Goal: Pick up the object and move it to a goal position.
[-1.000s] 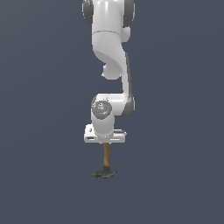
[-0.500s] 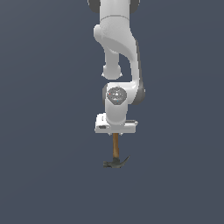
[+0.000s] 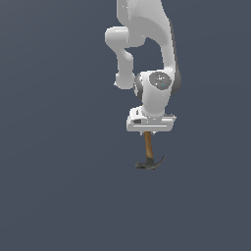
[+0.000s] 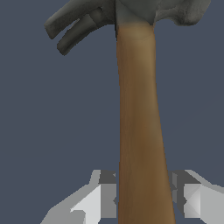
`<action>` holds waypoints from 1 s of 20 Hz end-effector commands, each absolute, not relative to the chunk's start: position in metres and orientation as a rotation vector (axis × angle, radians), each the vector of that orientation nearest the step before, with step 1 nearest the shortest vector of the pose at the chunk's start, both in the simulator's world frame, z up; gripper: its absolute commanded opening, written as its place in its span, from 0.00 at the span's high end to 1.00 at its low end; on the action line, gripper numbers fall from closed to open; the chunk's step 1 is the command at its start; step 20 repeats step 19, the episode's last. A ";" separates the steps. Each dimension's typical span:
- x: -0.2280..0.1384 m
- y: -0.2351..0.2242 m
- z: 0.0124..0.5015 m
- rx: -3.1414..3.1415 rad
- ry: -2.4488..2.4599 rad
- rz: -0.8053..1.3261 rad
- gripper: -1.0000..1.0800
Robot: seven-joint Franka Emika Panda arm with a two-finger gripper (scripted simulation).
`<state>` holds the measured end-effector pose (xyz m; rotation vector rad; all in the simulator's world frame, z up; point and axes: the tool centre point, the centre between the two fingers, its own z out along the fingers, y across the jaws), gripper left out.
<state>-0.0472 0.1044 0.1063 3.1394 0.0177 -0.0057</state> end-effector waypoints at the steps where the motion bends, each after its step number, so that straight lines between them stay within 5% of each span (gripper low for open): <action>1: -0.062 0.127 0.121 3.139 0.018 0.001 1.00; 11: -0.109 0.198 0.164 3.139 0.019 0.001 1.00; 20: -0.119 0.218 0.175 3.141 0.019 0.000 1.00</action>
